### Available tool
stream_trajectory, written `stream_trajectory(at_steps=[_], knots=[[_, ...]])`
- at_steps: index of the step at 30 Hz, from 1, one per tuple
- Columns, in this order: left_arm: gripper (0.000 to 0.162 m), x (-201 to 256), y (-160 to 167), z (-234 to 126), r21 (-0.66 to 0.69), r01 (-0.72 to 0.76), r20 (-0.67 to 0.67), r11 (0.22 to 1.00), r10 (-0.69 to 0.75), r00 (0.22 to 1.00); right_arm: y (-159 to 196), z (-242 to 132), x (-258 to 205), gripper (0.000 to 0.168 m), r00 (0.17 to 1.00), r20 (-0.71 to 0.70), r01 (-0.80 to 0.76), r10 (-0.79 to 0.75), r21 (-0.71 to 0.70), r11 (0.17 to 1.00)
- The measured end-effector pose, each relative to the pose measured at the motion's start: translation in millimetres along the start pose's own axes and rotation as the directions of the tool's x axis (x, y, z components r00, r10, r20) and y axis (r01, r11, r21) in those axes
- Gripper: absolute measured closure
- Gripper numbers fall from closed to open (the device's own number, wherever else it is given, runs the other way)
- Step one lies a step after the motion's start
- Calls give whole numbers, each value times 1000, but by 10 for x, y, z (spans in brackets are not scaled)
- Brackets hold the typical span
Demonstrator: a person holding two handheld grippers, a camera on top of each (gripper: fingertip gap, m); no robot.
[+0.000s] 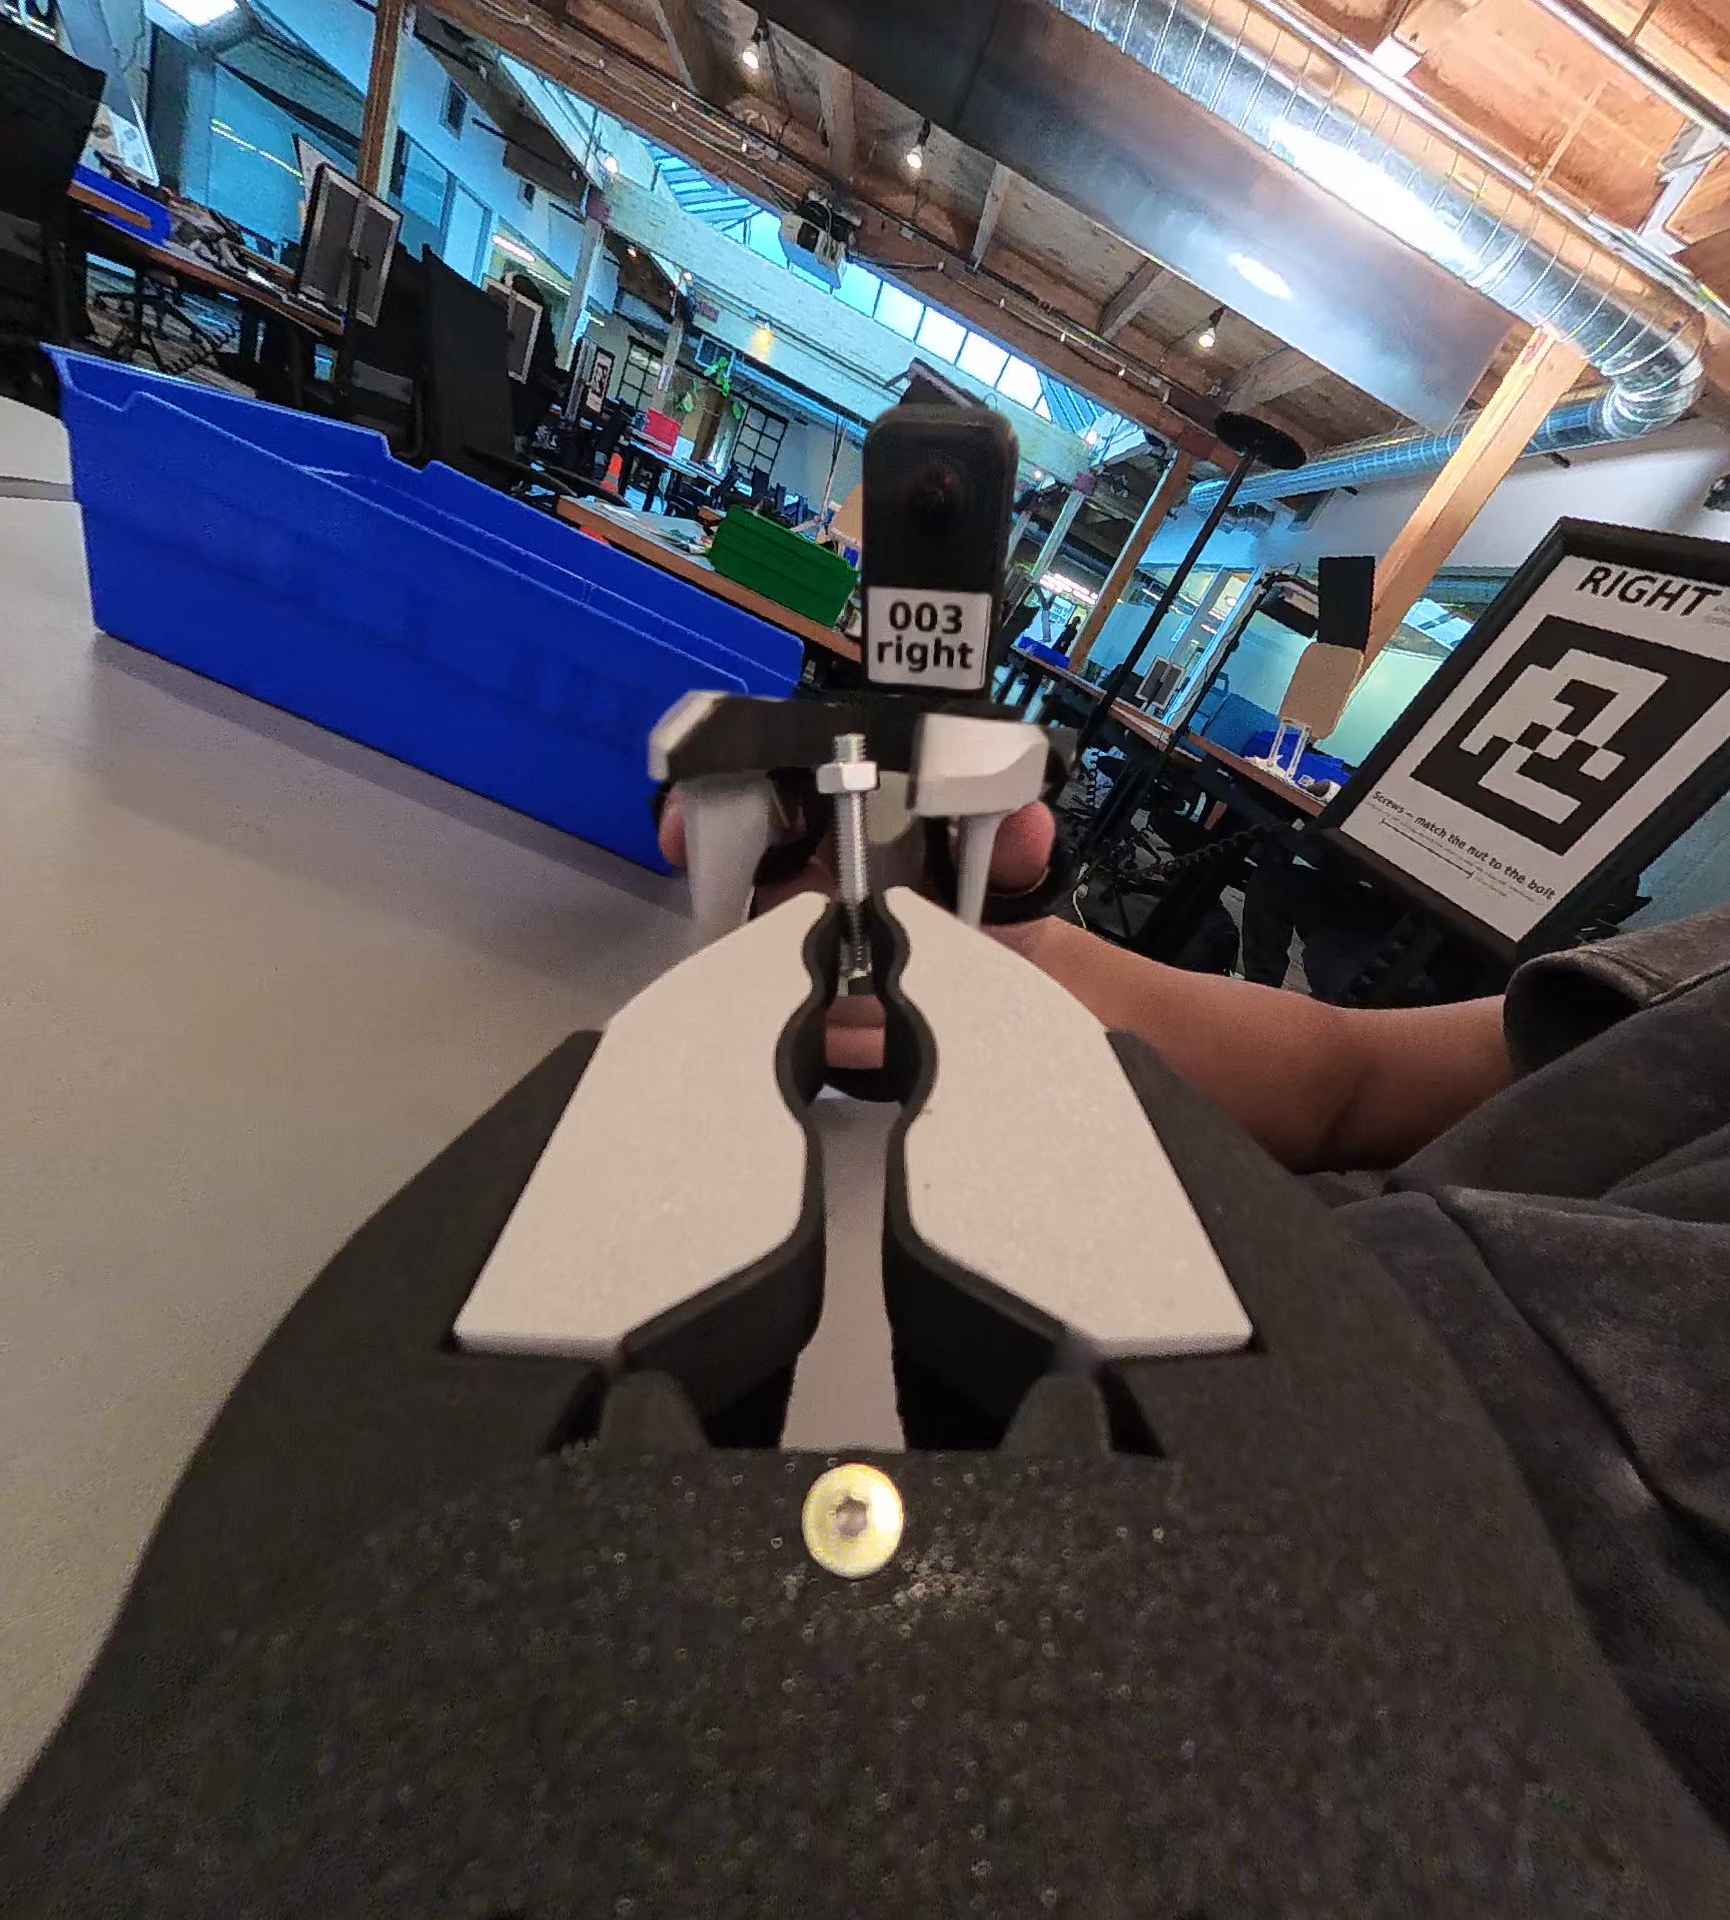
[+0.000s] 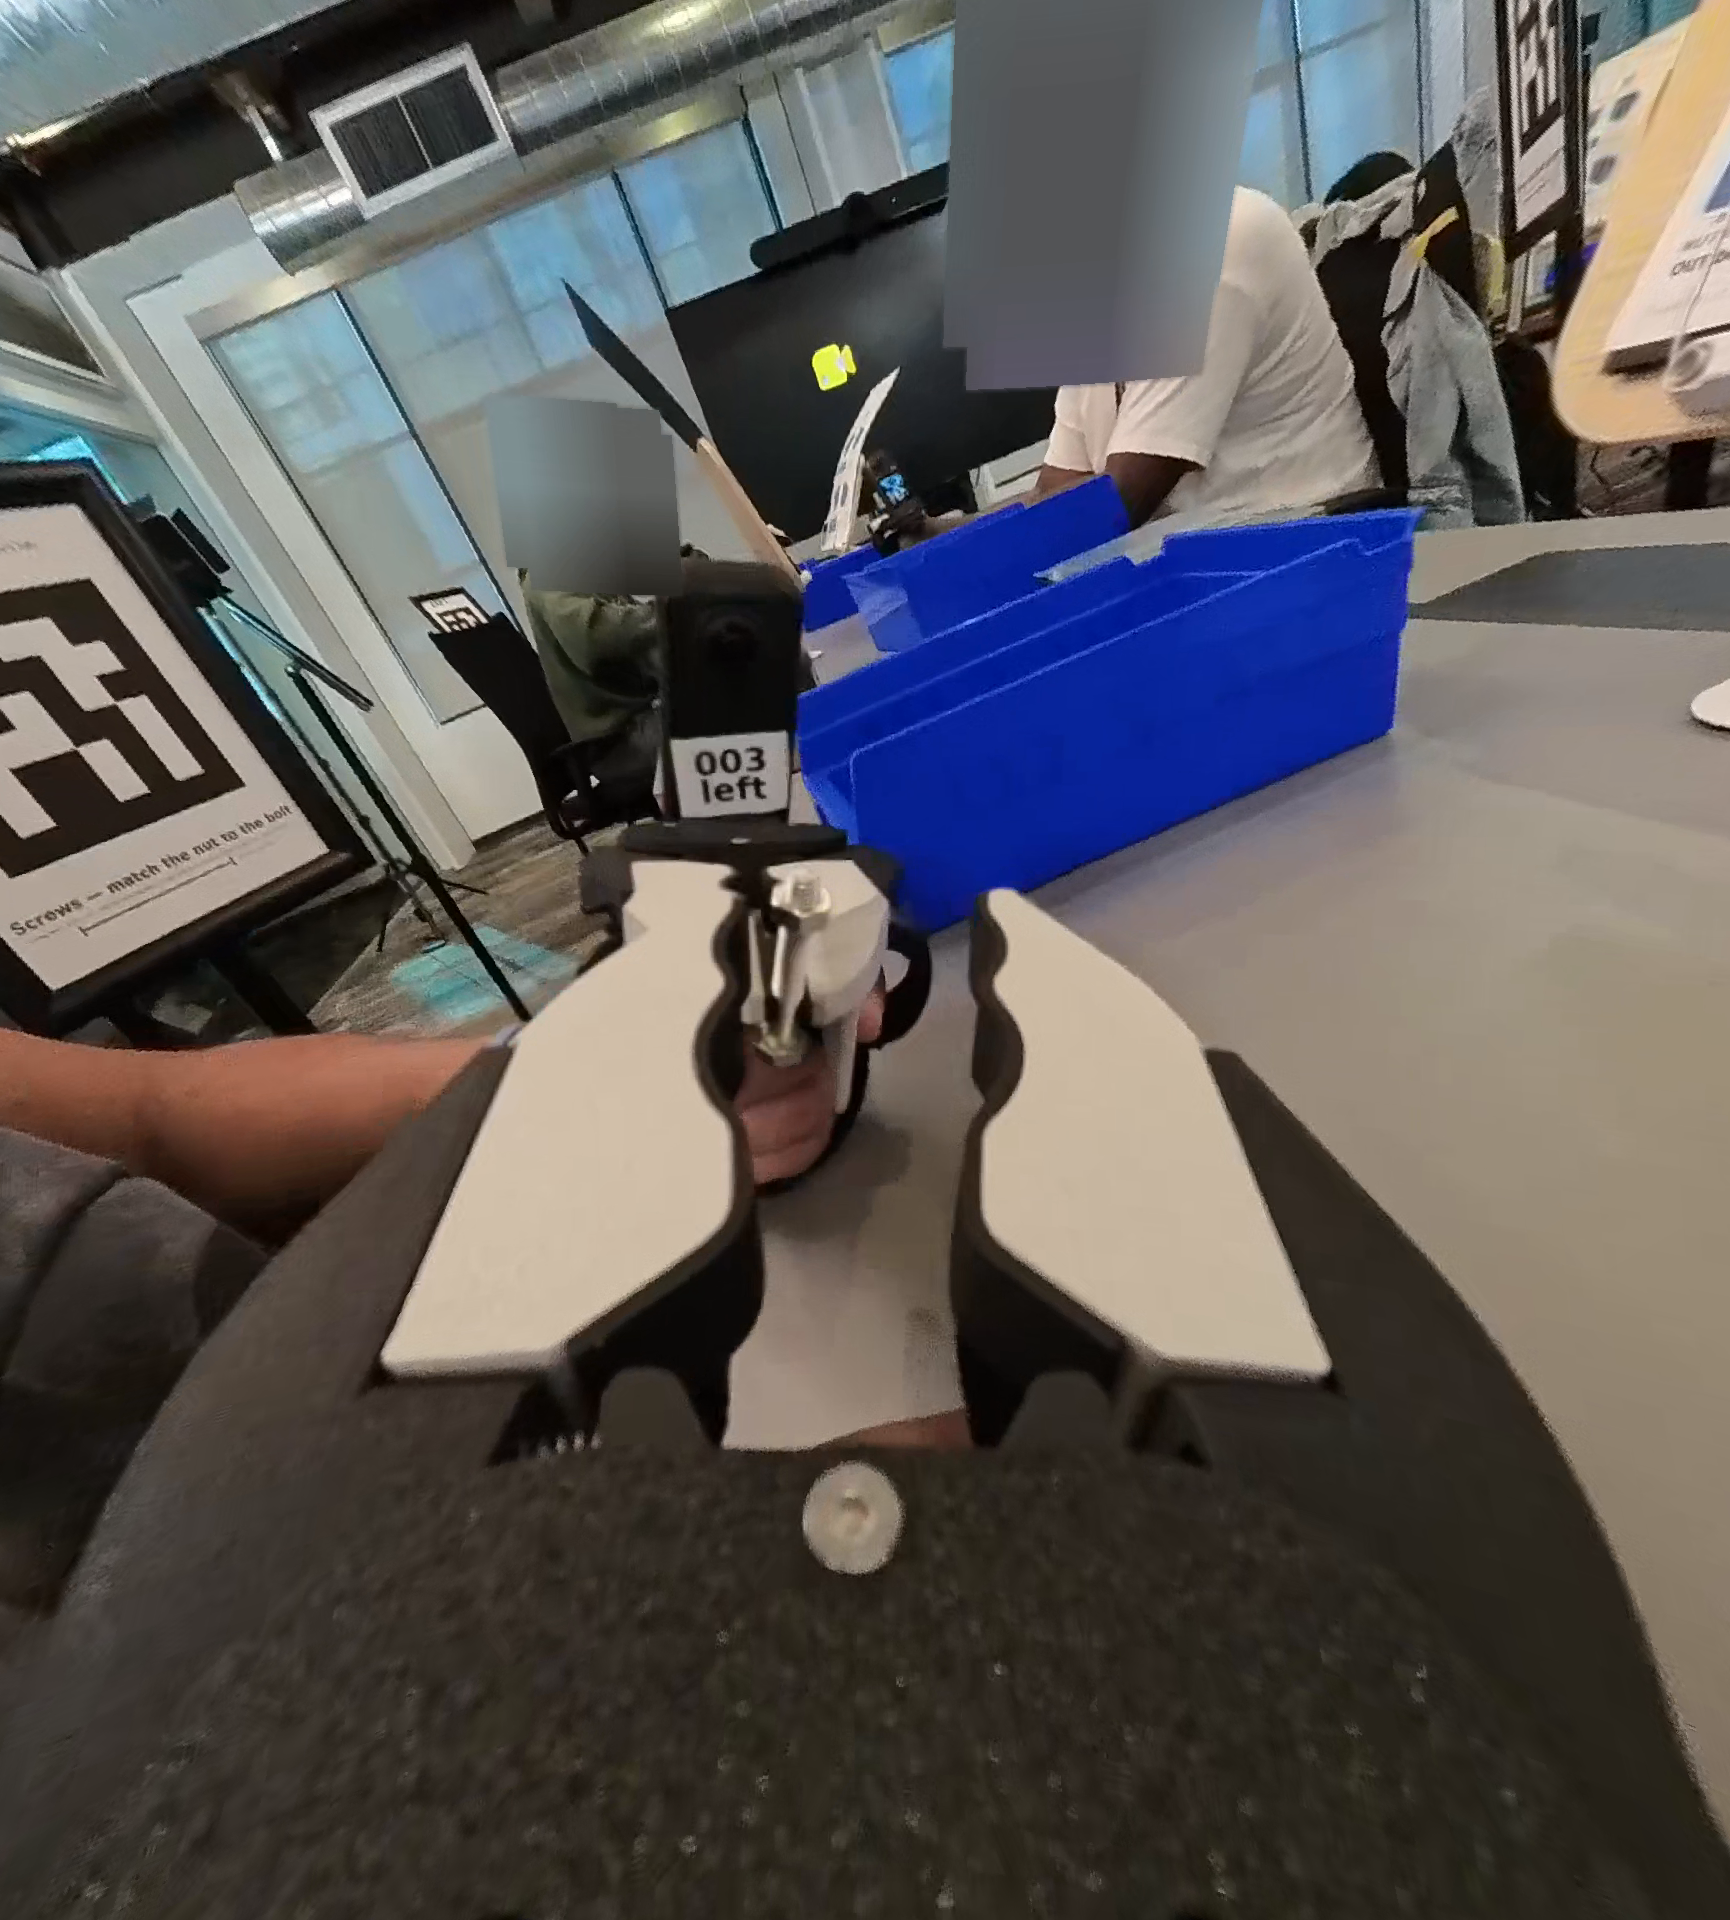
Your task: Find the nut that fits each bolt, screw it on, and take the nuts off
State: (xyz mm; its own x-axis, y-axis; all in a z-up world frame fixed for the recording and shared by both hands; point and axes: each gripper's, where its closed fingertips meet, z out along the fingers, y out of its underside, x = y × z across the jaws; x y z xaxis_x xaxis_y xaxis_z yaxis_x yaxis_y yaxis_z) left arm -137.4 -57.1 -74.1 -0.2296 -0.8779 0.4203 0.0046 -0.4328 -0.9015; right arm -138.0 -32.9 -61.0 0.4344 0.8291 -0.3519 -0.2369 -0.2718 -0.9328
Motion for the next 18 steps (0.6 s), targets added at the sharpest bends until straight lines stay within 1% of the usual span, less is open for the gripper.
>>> stream_trajectory(at_steps=[2,5,7,10,11,12,13,14,16,18], knots=[[157,5,-6,-11,6,4,-2,1000,-4,1000,46,-75,103,129,999,-21,-28,28,-4,1000],[157,-1,-7,-12,6,13,-5,1000,-13,1000,3,-237,174,131,997,-29,-70,71,33,997],[157,-3,-1,-6,1,16,-7,1000,-16,1000,-49,-179,63,130,999,-4,-42,43,37,998],[157,11,2,-4,-1,10,-12,1000,-10,1000,-34,-19,-28,129,1000,20,-14,14,3,1000],[157,16,3,-5,-1,7,-13,1000,-7,1000,-17,-21,10,130,1000,11,-18,18,-2,1000],[157,19,2,-8,0,6,-12,1000,-6,1000,-2,-61,74,127,1000,-1,-31,31,-1,1000],[157,26,-2,-10,3,6,-17,1000,-6,1000,-7,-135,170,135,998,-31,-51,52,13,999],[157,20,1,-9,2,8,-14,1000,-8,1000,-35,-216,242,134,996,-51,-66,68,39,997],[157,14,10,1,-7,12,-13,1000,-12,1000,-93,-289,228,134,996,-38,-78,81,61,995],[157,10,13,3,-9,14,-12,1000,-14,1000,-76,-188,89,131,999,-10,-49,49,36,998]])
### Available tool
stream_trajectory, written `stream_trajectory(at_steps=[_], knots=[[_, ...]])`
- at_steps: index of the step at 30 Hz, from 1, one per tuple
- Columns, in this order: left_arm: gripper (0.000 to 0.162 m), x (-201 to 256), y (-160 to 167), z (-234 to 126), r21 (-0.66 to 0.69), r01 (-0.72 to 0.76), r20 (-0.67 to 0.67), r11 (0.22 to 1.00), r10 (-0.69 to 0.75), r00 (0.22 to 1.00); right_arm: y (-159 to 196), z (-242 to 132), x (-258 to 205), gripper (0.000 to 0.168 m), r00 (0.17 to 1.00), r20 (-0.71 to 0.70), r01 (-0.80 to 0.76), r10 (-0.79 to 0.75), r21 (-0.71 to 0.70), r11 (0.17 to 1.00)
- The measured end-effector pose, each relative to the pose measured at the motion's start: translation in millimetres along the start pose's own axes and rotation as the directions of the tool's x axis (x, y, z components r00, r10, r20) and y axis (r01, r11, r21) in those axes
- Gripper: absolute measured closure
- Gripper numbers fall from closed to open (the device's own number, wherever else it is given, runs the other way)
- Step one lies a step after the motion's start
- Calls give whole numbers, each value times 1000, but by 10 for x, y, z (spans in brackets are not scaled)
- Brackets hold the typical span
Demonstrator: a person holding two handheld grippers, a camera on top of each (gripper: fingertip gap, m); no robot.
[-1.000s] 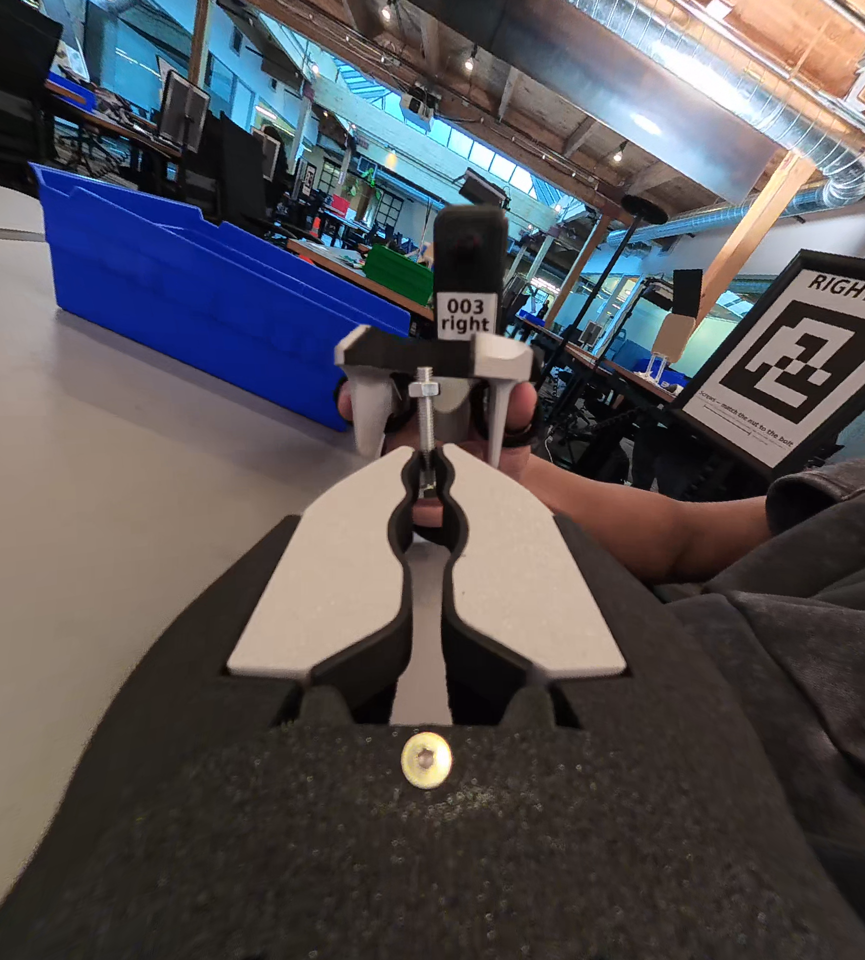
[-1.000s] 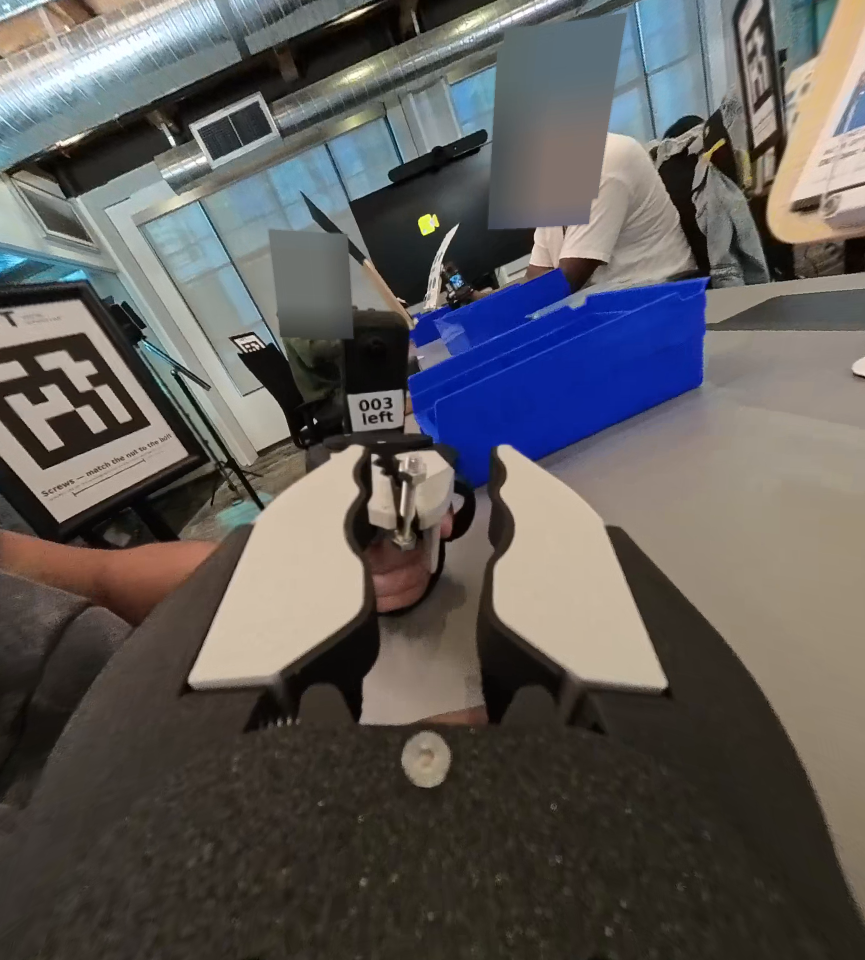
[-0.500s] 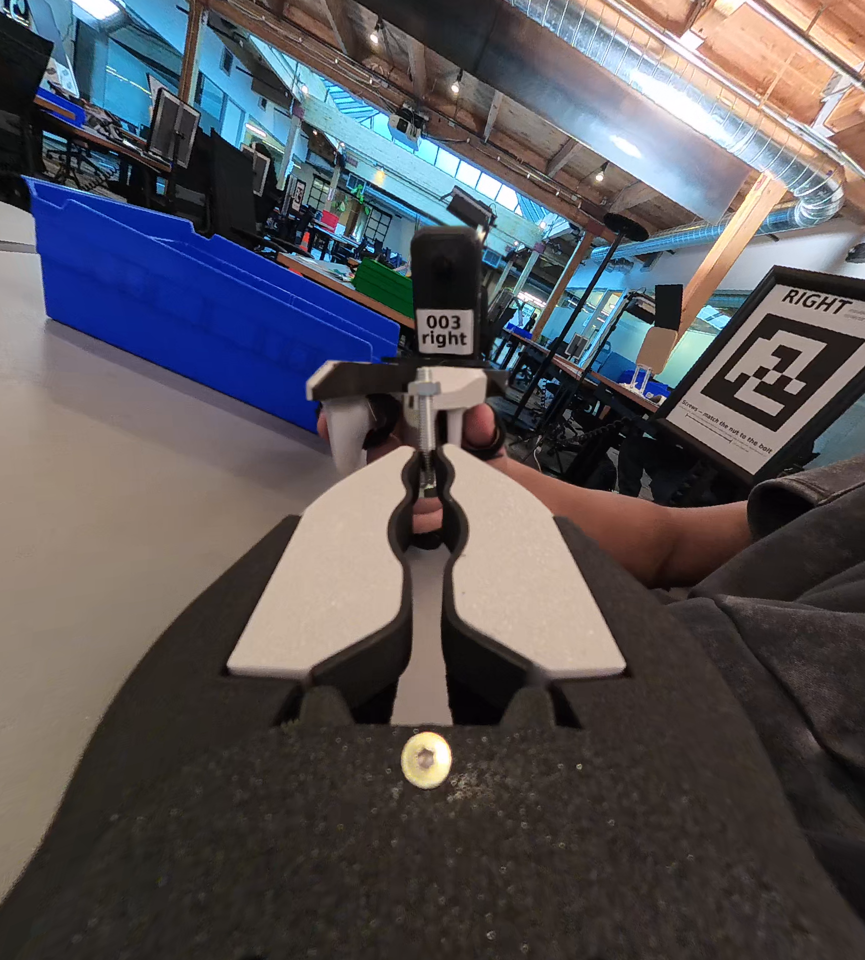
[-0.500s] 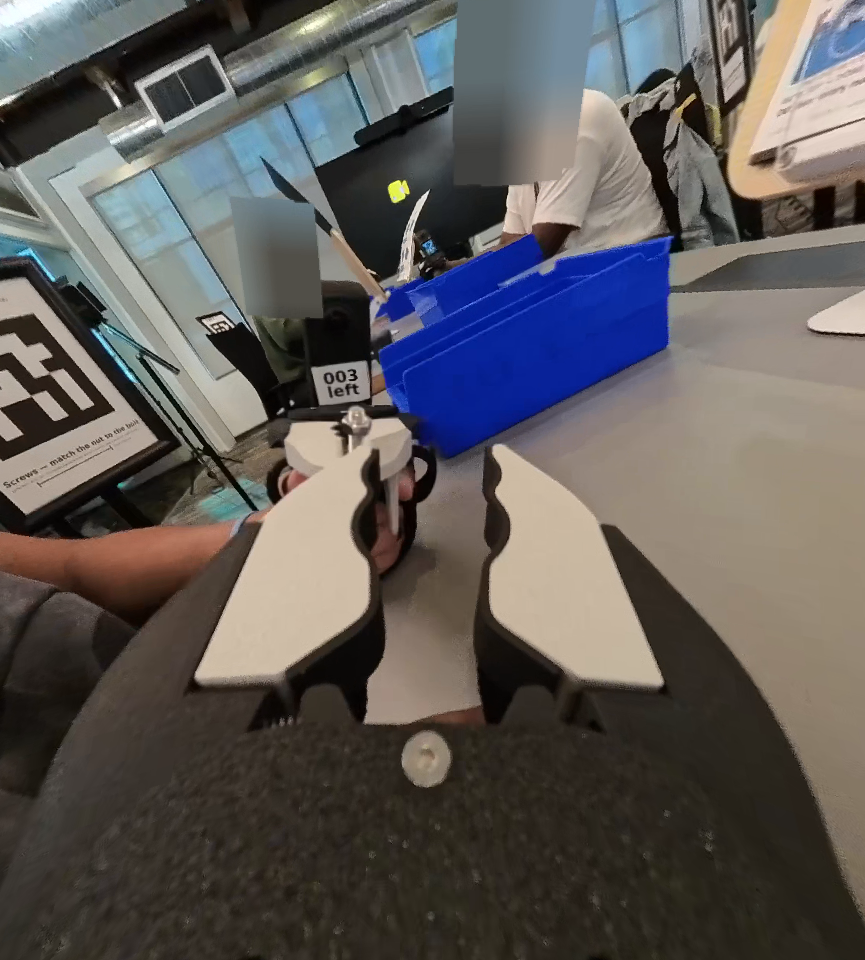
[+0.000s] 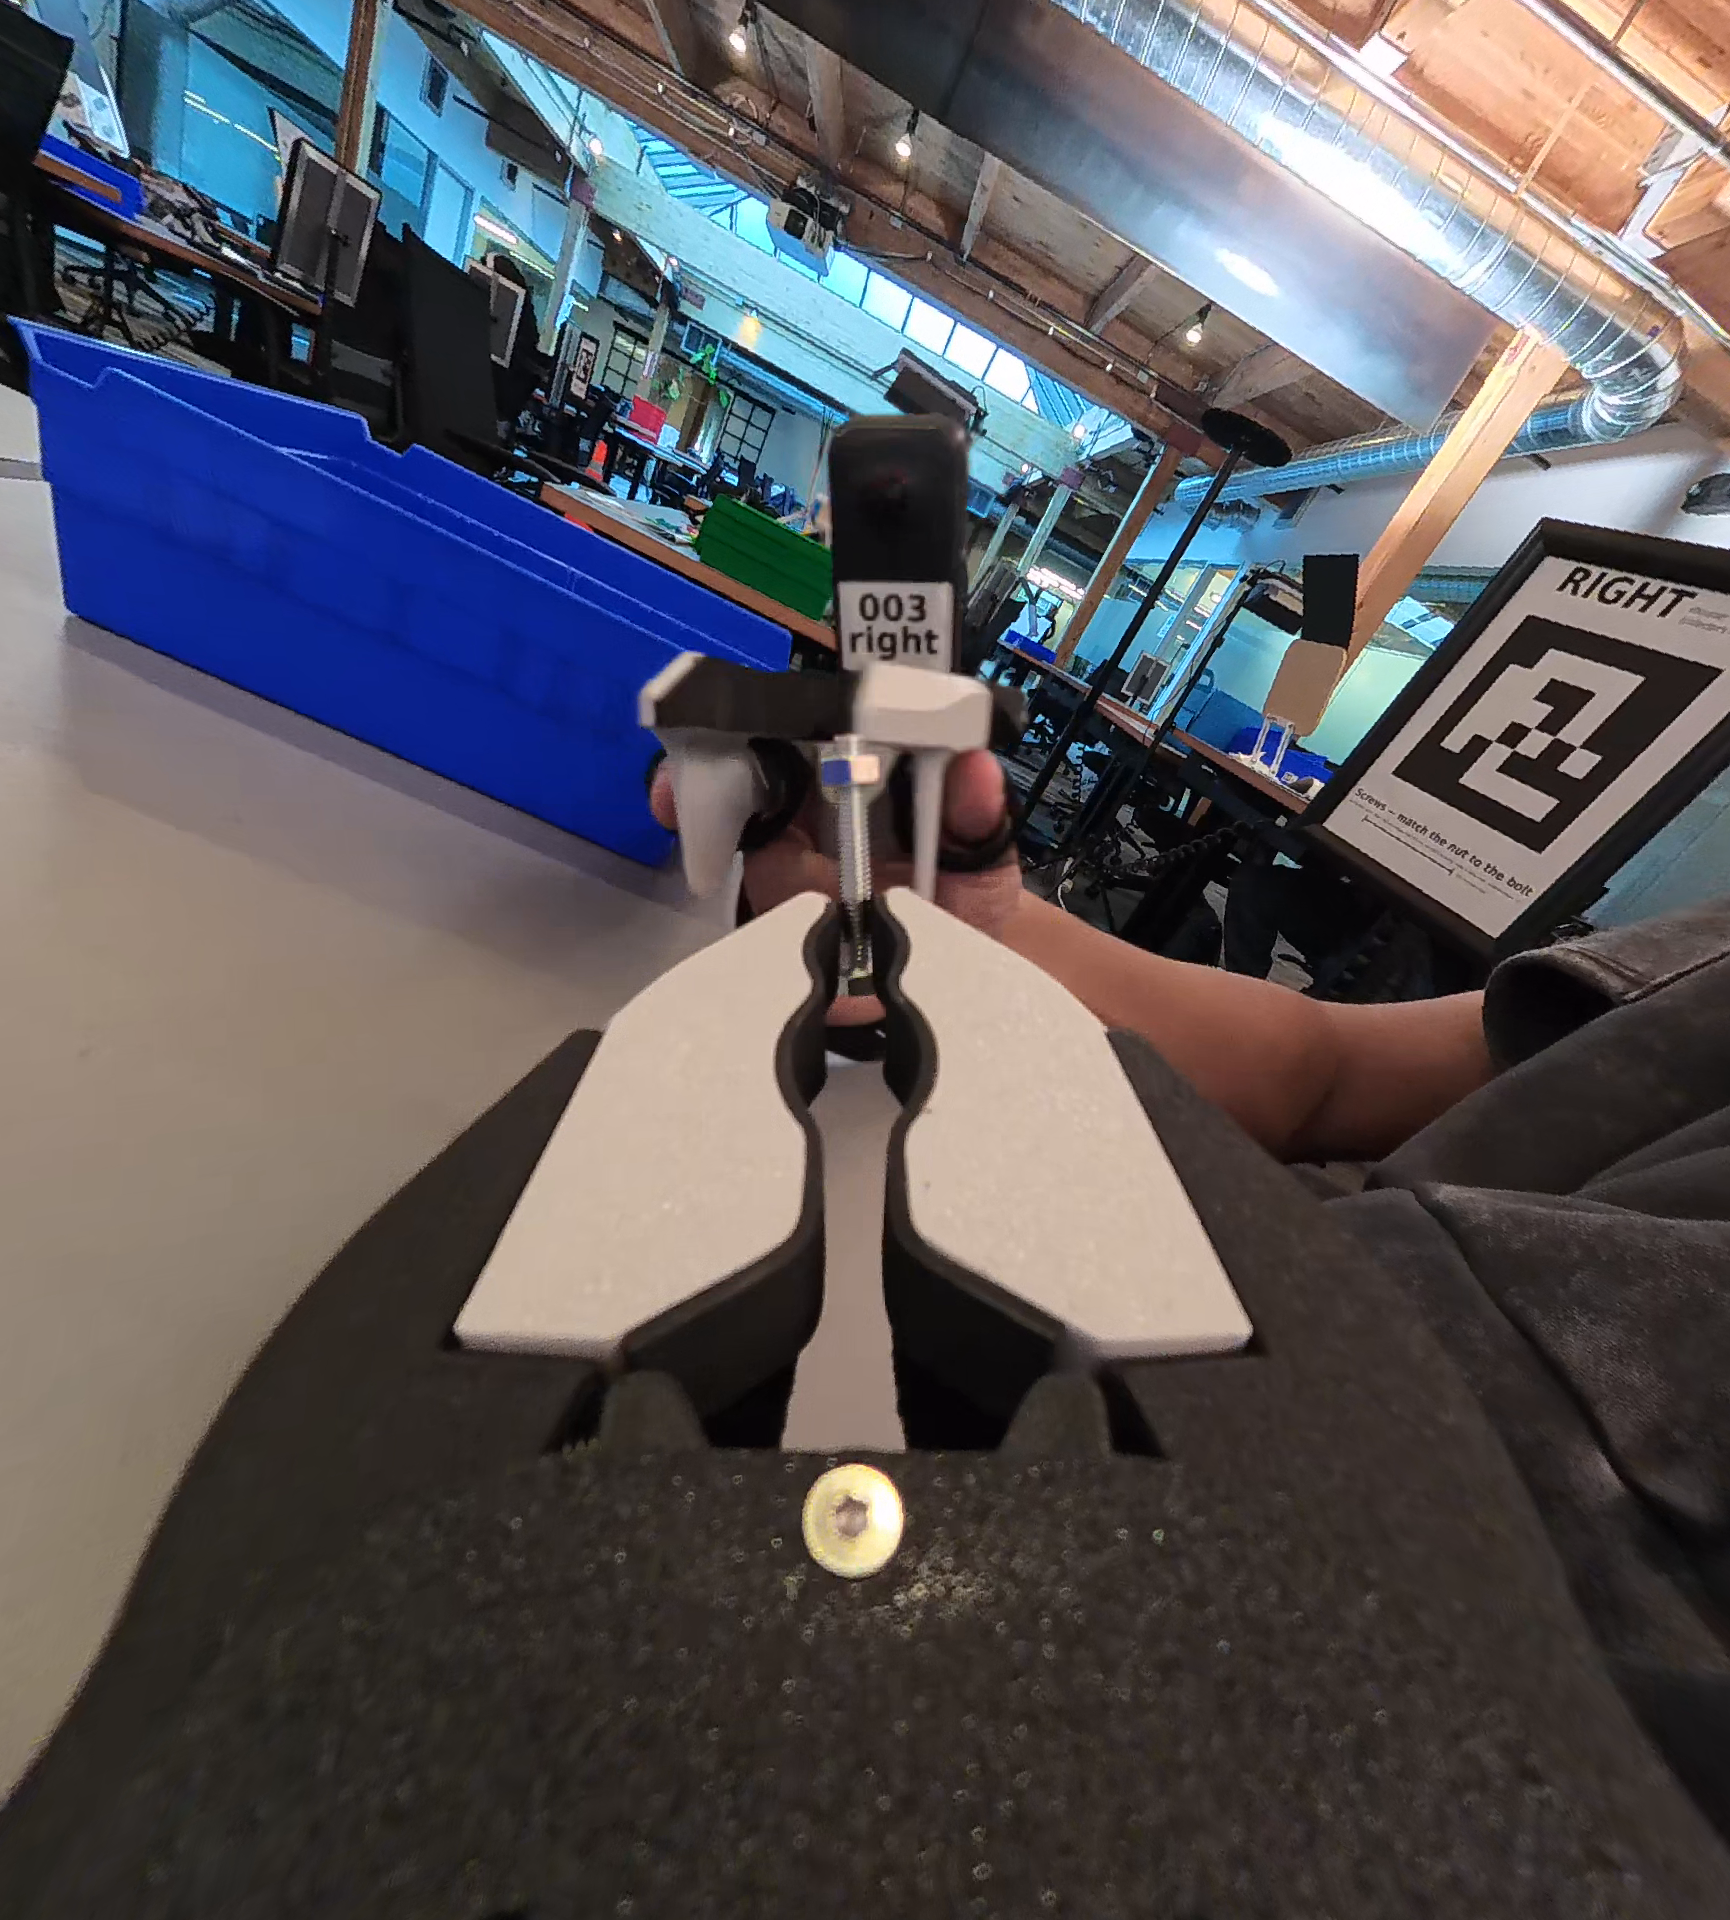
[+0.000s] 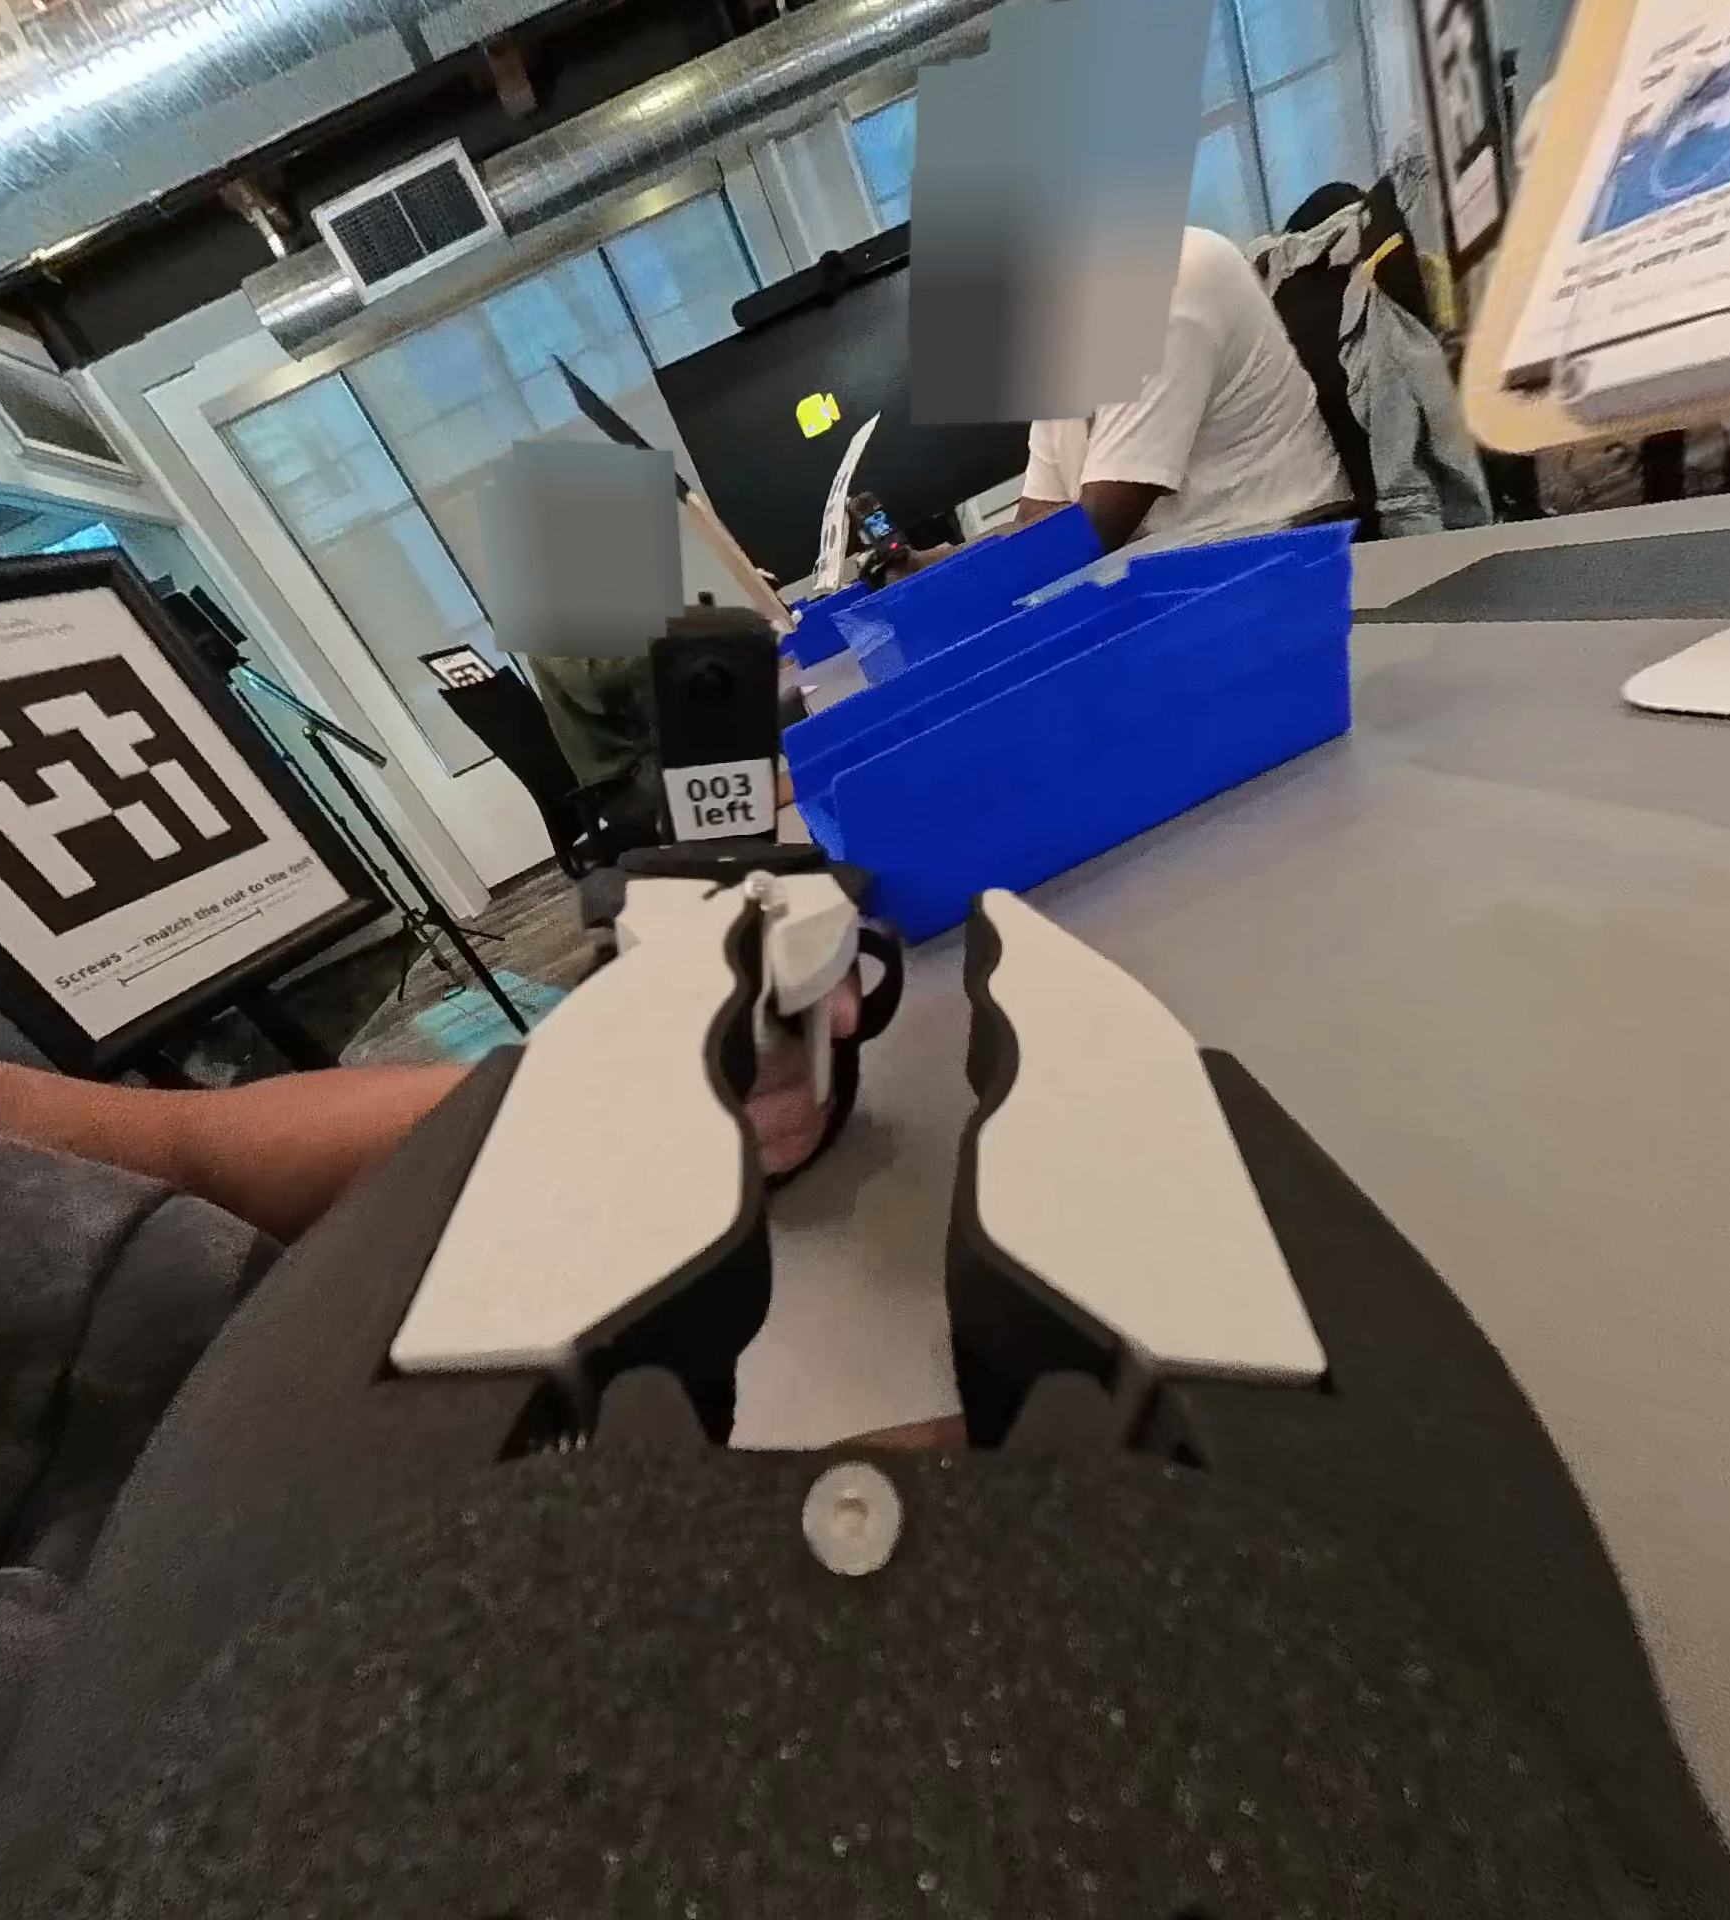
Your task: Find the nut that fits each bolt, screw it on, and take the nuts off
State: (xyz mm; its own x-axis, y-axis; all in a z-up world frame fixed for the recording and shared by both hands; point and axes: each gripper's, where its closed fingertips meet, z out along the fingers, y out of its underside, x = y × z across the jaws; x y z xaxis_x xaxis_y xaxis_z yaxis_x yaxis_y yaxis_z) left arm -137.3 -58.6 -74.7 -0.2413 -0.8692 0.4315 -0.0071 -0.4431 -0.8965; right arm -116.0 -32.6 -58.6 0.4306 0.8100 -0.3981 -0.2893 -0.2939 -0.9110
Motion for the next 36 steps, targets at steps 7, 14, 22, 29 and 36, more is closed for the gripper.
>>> stream_trajectory(at_steps=[7,14,22,29,36], knots=[[157,21,-3,-6,4,-7,-8,1000,7,1000,83,47,77,132,1000,-6,-30,30,-35,999],[157,17,-2,-6,2,-5,-7,1000,5,1000,56,199,-154,129,998,57,-15,17,-28,1000],[157,21,-11,-14,10,3,-16,1000,-3,1000,29,-55,63,132,994,23,-111,111,26,993],[157,35,-5,-15,7,-2,-18,1000,2,1000,67,104,-9,128,996,40,-77,77,-19,997],[157,28,-5,-15,7,9,-22,1000,-9,1000,31,118,-123,128,997,56,-48,49,-14,999]])
